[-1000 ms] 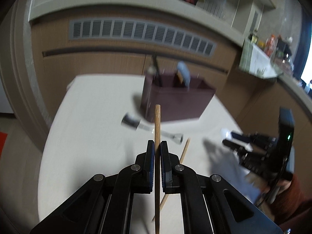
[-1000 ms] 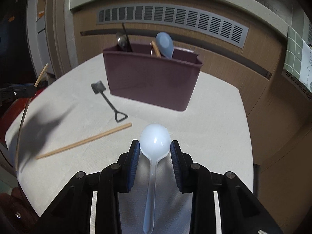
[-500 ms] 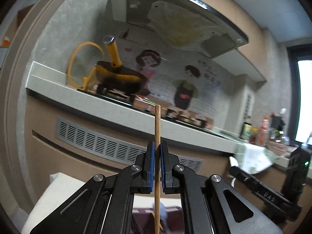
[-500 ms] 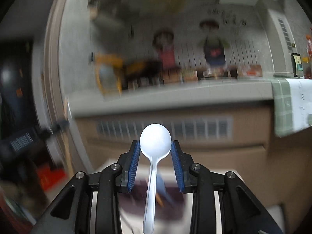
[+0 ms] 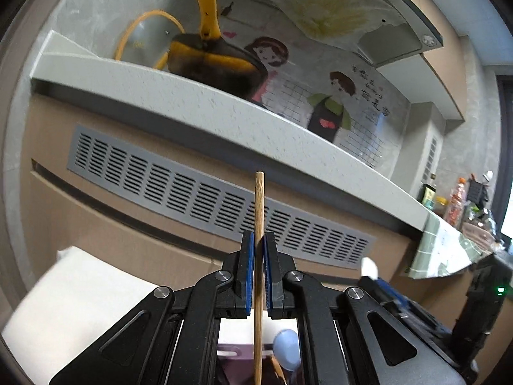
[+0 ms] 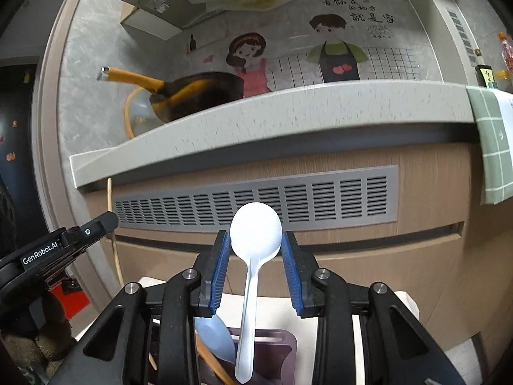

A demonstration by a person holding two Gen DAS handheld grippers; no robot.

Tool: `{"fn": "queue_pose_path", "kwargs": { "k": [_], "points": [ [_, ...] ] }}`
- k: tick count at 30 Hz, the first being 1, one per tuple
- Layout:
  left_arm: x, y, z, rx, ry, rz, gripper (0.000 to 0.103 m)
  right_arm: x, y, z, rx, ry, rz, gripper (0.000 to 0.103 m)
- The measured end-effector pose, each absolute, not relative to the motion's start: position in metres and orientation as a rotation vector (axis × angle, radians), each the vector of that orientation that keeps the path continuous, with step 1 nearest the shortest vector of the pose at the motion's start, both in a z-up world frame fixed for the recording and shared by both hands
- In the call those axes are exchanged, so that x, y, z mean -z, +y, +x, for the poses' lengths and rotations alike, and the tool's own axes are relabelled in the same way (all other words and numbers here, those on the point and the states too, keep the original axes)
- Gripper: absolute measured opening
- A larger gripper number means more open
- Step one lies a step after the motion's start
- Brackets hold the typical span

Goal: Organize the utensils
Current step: 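Lower the chopstick and white spoon into the purple holder, opening both tools, then grasp the metal spatula handle with the left tool while the right tool reaches toward the other chopstick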

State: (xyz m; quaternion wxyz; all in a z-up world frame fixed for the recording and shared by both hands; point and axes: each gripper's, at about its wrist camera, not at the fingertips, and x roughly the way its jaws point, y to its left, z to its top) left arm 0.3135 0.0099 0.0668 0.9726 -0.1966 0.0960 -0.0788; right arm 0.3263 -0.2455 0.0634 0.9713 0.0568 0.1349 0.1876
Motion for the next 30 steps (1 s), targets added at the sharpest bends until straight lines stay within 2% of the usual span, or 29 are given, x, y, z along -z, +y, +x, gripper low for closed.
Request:
{"fn": "queue_pose_path", "kwargs": {
  "k": [1,4,6,11,14,18,21,25,30],
  "points": [
    [-0.063,0.008,0.315,0.189,0.214,-0.388,0.009,-0.059,-0.242,0.328,-0.374,0.290,0.086,0.032],
    [-0.055,0.009,0.309,0.245,0.280,-0.325,0.030,-0.044,-0.237,0.332,-0.438,0.417,0.048,0.033],
    [-0.054,0.018,0.298,0.246,0.296,-0.305,0.034,-0.037,-0.240,0.328,-0.466,0.452,0.042,0.032],
    [-0.041,0.065,0.269,0.134,0.352,-0.343,0.035,-0.039,-0.248,0.291,-0.362,0.426,-0.042,0.032],
    [-0.011,0.092,0.262,0.098,0.467,-0.397,0.035,-0.036,-0.251,0.267,-0.362,0.463,-0.091,0.032],
    [0.049,0.106,0.275,0.077,0.724,-0.411,0.035,-0.021,-0.253,0.233,-0.396,0.546,-0.103,0.032],
    [0.076,0.107,0.285,0.133,0.800,-0.475,0.035,0.002,-0.251,0.211,-0.422,0.643,-0.109,0.032],
    [0.074,0.105,0.280,0.124,0.806,-0.526,0.035,0.029,-0.251,0.189,-0.475,0.748,-0.108,0.033],
    [0.057,0.082,0.242,0.157,0.785,-0.409,0.035,0.050,-0.227,0.182,-0.614,0.846,-0.158,0.034]
  ]
}}
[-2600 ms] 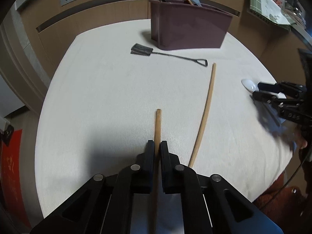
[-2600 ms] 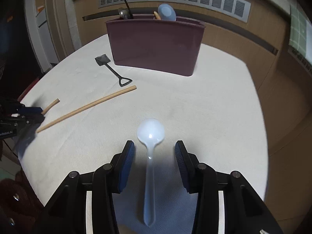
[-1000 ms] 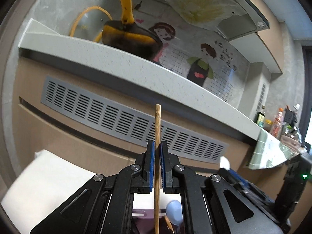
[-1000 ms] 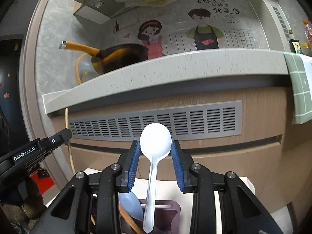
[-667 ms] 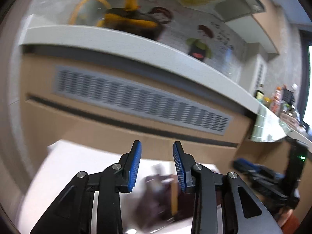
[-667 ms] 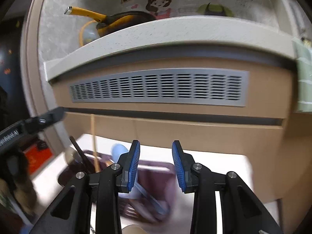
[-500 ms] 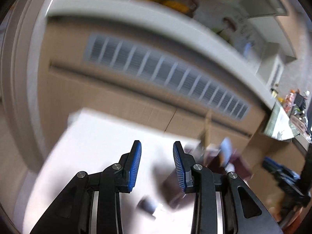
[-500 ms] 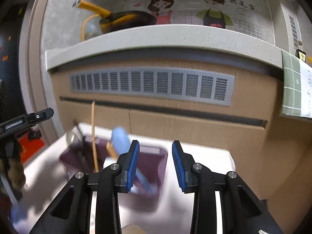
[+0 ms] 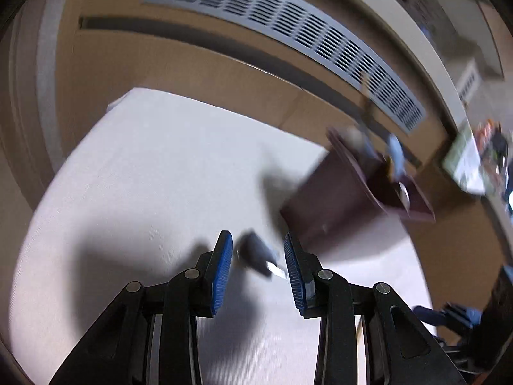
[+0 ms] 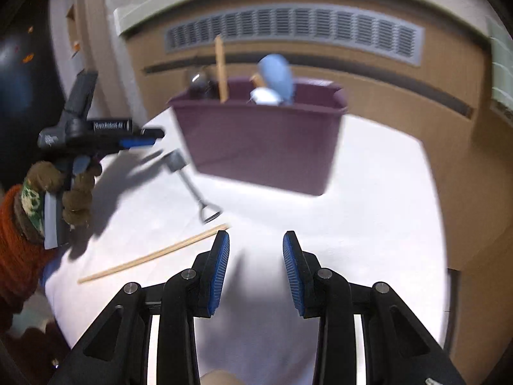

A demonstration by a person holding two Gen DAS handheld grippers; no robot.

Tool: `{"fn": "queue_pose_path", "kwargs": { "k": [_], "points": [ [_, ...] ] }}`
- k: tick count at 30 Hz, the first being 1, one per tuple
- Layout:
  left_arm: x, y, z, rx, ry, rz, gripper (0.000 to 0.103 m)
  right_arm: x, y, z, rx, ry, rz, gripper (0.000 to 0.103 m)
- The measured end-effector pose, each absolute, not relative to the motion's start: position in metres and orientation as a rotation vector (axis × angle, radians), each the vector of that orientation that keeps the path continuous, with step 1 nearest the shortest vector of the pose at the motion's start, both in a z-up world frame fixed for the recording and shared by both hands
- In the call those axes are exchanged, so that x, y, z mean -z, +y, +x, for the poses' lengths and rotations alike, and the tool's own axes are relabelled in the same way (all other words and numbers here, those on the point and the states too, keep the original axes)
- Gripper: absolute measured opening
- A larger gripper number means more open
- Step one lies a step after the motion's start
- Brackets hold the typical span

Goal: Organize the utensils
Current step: 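Grasp the metal spatula handle with the left tool while the right tool reaches toward the other chopstick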

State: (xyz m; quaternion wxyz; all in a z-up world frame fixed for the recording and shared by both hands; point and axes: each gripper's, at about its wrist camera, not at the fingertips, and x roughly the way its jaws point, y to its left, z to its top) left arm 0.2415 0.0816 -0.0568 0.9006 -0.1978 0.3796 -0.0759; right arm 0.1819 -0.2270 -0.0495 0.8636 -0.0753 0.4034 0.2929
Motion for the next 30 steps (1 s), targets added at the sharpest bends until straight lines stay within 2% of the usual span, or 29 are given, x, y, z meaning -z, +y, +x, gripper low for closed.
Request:
{"fn": "queue_pose_path", "kwargs": {
  "k": [3,4,10,17,22,27,30],
  "points": [
    [0.052,0.081,0.216,0.127,0.791,-0.371,0.035,0.061,-0.189,0.175,-0.763,0.912,-0.205,0.034],
    [0.051,0.084,0.211,0.106,0.792,-0.370,0.035,0.065,-0.175,0.171,-0.775,0.917,-0.234,0.030],
    [0.050,0.104,0.201,0.016,0.809,-0.412,0.035,0.077,-0.130,0.165,-0.686,0.871,-0.339,0.030],
    [0.057,0.084,0.210,0.112,0.849,-0.452,0.035,0.081,-0.160,0.140,-0.665,0.850,-0.508,0.028],
    [0.049,0.019,0.234,0.302,0.863,-0.363,0.035,0.077,-0.220,0.147,-0.528,0.891,-0.410,0.028],
    [0.051,-0.050,0.268,0.394,0.891,-0.218,0.035,0.059,-0.276,0.154,-0.476,0.916,-0.138,0.030],
    [0.063,-0.065,0.280,0.391,0.934,-0.151,0.035,0.063,-0.298,0.154,-0.467,0.986,0.006,0.033]
  ]
}}
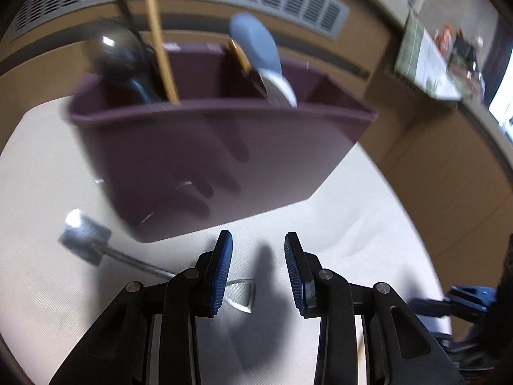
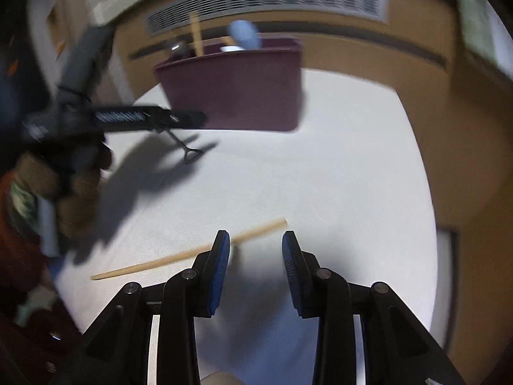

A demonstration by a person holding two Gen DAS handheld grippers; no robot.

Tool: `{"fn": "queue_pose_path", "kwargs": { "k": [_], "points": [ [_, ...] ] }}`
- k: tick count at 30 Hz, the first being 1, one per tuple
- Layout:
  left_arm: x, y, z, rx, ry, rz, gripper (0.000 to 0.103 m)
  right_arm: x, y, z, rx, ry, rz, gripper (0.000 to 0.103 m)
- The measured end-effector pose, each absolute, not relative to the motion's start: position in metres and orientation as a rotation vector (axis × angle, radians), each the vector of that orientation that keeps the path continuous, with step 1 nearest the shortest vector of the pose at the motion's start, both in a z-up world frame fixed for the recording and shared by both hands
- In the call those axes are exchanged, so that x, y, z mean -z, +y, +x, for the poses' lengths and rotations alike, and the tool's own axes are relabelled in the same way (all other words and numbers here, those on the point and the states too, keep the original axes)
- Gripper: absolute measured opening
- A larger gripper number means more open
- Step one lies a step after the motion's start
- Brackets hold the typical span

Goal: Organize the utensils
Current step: 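Grasp the metal spatula handle with the left tool while the right tool reaches toward the other chopstick, then grasp the second wooden chopstick with the right tool while the left tool lifts the spatula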

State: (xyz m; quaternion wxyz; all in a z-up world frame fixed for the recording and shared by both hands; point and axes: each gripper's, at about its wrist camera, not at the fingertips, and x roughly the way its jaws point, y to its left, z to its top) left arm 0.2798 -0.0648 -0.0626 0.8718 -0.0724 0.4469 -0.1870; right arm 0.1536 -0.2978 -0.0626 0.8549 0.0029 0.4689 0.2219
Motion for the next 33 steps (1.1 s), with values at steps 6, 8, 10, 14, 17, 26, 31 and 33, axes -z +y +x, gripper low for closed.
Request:
{"fn": "queue_pose_path", "kwargs": {
  "k": [6,8,10,14,17,26,31,33],
  "points": [
    [0.071,-0.037,0.254,0.402,0.952,-0.127,0.035,0.080,-0.314,0.151,-0.509,1.095,0.240,0.033],
    [0.071,-0.017,0.239,0.382,0.955,-0.132,0.035,0.080,-0.310,0.156,-0.516,1.092,0.253,0.034],
    [0.069,0.006,0.220,0.345,0.961,-0.144,0.035,0.079,-0.300,0.161,-0.517,1.092,0.255,0.034],
    [0.067,0.043,0.192,0.291,0.975,-0.177,0.035,0.078,-0.269,0.176,-0.501,1.077,0.173,0.035],
    [0.062,0.049,0.188,0.280,0.946,-0.150,0.035,0.076,-0.238,0.186,-0.494,1.056,0.088,0.037],
    [0.063,0.042,0.277,0.350,0.972,0.039,0.040,0.081,-0.188,0.175,-0.427,0.967,-0.238,0.045],
    [0.070,0.025,0.300,0.351,0.990,0.083,0.043,0.080,-0.204,0.171,-0.430,1.011,-0.148,0.045],
    [0.070,0.019,0.304,0.319,0.991,0.118,0.043,0.078,-0.206,0.170,-0.436,1.031,-0.142,0.045]
  ]
}}
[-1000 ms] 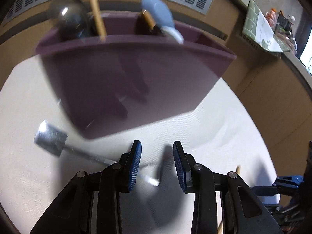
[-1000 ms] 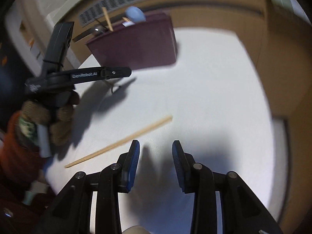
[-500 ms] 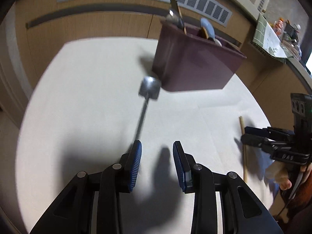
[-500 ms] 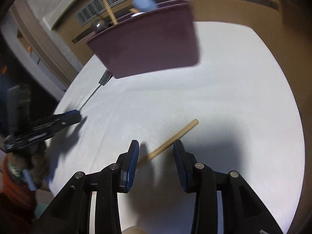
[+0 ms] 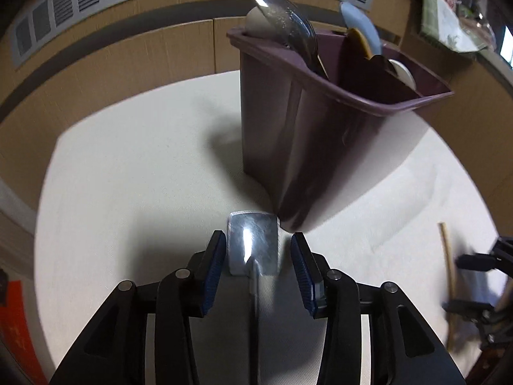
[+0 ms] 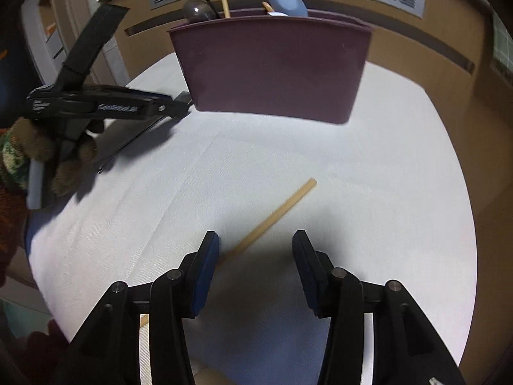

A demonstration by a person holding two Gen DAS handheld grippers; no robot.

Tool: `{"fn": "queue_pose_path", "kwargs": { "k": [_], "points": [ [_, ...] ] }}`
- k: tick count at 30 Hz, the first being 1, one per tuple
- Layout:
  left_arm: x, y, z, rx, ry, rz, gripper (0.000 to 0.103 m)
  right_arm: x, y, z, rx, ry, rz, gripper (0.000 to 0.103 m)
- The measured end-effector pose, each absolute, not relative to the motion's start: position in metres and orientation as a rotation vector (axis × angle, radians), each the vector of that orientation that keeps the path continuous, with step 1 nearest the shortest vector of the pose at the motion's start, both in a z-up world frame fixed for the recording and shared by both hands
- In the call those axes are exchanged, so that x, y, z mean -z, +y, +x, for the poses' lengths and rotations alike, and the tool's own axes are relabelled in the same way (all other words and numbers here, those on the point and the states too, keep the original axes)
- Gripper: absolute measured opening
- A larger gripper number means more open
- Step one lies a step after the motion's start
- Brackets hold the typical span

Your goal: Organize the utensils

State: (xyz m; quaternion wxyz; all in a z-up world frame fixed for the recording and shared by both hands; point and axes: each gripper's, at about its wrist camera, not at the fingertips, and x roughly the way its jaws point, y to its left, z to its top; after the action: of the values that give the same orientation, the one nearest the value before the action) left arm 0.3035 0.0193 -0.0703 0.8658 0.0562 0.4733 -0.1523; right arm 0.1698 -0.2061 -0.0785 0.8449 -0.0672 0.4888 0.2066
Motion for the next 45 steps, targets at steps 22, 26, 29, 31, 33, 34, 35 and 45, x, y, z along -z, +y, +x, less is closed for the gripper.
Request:
{"fn": "queue_pose_path", "kwargs": {
  "k": [22,26,29,31,33,34,35,45],
  "points": [
    [0.066,0.027,0.201,0.207,1.020,-0.009,0.033,0.080,-0.170,0.182,-0.346,0.938,-0.292,0.009],
    [0.068,0.020,0.203,0.174,1.031,0.021,0.035,0.073,-0.192,0.182,-0.357,0.922,-0.212,0.005],
    [0.069,0.020,0.208,0.158,1.024,0.023,0.034,0.065,-0.215,0.181,-0.325,0.904,-0.155,0.004],
    [0.068,0.022,0.209,0.144,1.015,-0.002,0.034,0.059,-0.228,0.179,-0.319,0.889,-0.120,0.004],
    [0.061,0.028,0.202,0.145,0.978,-0.057,0.033,0.053,-0.236,0.176,-0.326,0.870,-0.088,0.004],
    [0.055,0.030,0.198,0.151,0.951,-0.088,0.033,0.049,-0.241,0.174,-0.330,0.854,-0.075,0.004],
    [0.046,0.033,0.190,0.170,0.911,-0.144,0.033,0.047,-0.245,0.170,-0.330,0.837,-0.063,0.004],
    [-0.014,0.028,0.145,0.208,0.674,-0.225,0.032,0.006,-0.253,0.167,-0.315,0.711,-0.017,0.004]
  ]
}}
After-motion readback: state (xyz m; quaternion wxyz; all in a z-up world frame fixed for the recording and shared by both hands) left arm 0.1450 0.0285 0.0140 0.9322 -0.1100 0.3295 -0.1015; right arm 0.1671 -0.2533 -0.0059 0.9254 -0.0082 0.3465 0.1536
